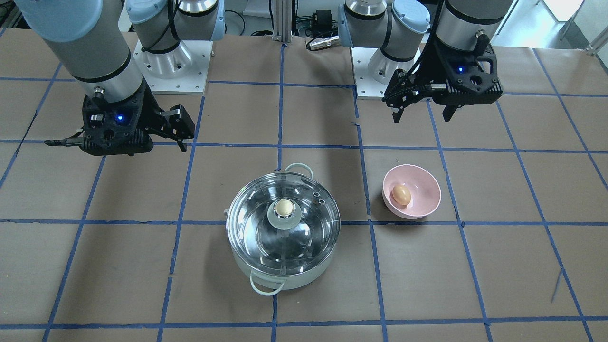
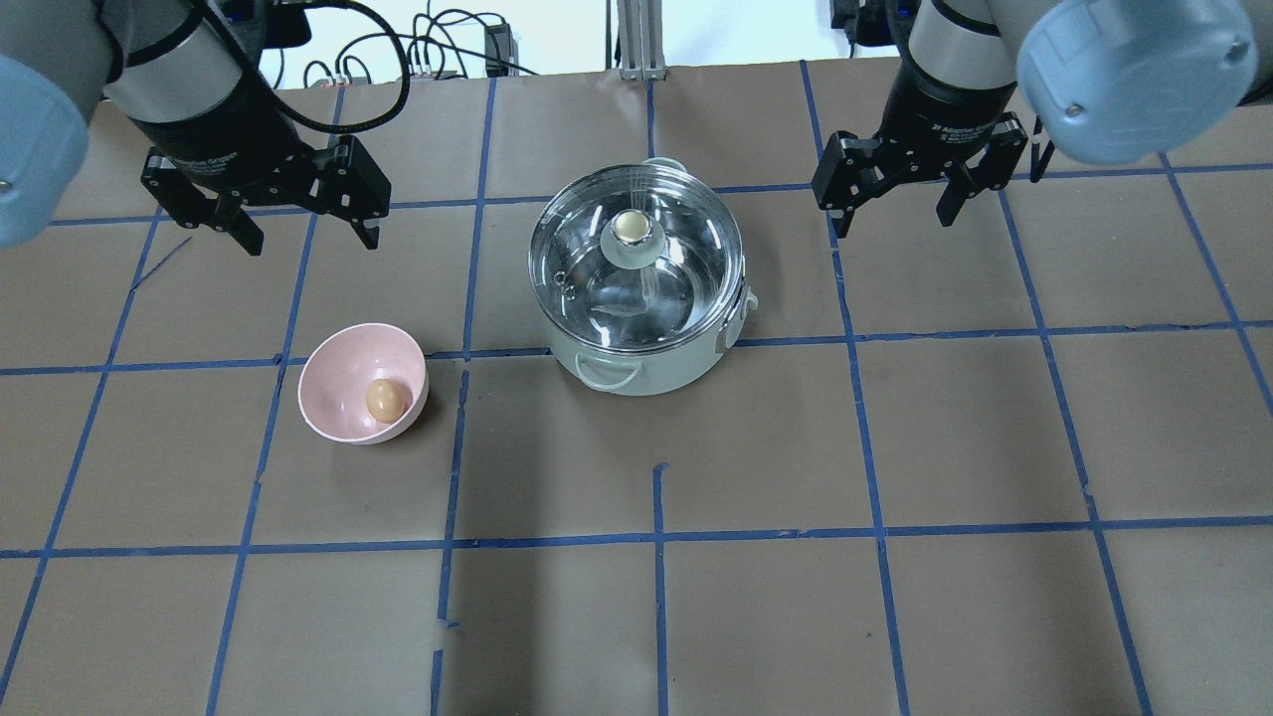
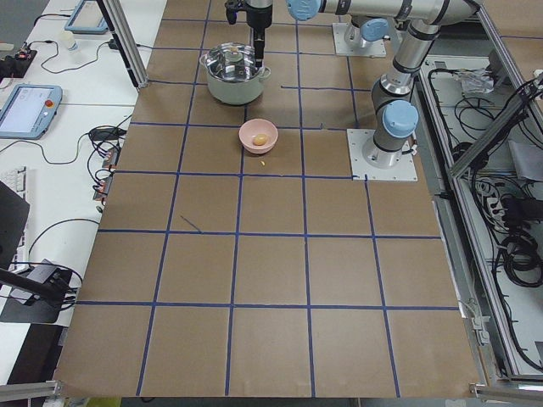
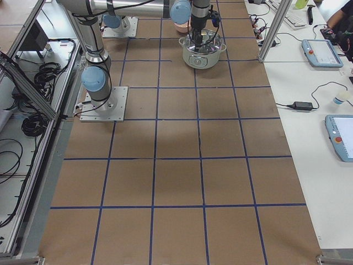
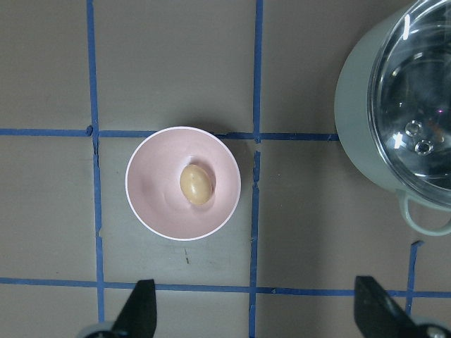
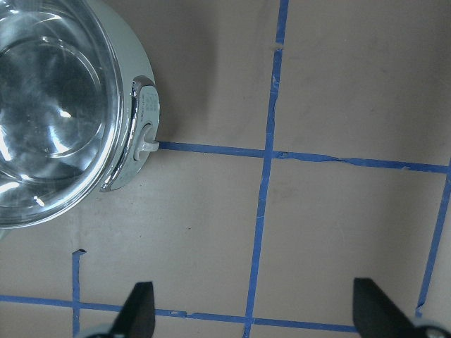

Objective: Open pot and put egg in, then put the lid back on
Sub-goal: 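Move the left gripper over the pink bowl toward the egg, then lower the left gripper into the pink bowl around the egg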

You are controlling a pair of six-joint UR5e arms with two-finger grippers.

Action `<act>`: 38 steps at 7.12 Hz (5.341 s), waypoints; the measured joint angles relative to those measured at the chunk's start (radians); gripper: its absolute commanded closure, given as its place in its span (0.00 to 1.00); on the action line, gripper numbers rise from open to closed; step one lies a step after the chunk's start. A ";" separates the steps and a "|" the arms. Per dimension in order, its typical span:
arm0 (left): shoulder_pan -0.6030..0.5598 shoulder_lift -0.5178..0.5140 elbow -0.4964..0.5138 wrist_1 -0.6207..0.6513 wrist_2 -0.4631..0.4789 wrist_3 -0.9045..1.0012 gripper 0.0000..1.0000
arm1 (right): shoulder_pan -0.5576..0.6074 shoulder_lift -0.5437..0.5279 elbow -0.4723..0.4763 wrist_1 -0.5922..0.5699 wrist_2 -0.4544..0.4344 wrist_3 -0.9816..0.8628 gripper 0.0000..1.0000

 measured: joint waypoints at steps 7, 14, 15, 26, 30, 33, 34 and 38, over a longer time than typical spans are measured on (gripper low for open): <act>0.071 -0.003 -0.132 0.006 -0.005 0.065 0.00 | -0.002 0.005 0.014 -0.008 -0.007 -0.006 0.00; 0.144 -0.142 -0.315 0.309 0.000 0.184 0.02 | -0.043 0.009 0.014 -0.036 -0.007 -0.010 0.00; 0.171 -0.145 -0.330 0.314 -0.005 0.222 0.04 | -0.044 0.009 0.013 -0.038 -0.009 -0.008 0.00; 0.181 -0.218 -0.473 0.645 -0.036 -0.029 0.07 | -0.047 0.018 -0.003 -0.082 0.001 -0.033 0.00; 0.182 -0.227 -0.519 0.692 -0.040 -0.074 0.07 | -0.047 0.019 0.010 -0.082 0.000 -0.032 0.00; 0.183 -0.246 -0.538 0.753 -0.040 -0.079 0.07 | -0.048 0.019 0.011 -0.085 -0.004 -0.034 0.00; 0.184 -0.253 -0.538 0.759 -0.041 -0.083 0.07 | -0.047 0.019 0.011 -0.085 -0.003 -0.034 0.00; 0.184 -0.262 -0.538 0.766 -0.038 -0.150 0.07 | -0.047 0.020 0.011 -0.086 -0.007 -0.035 0.00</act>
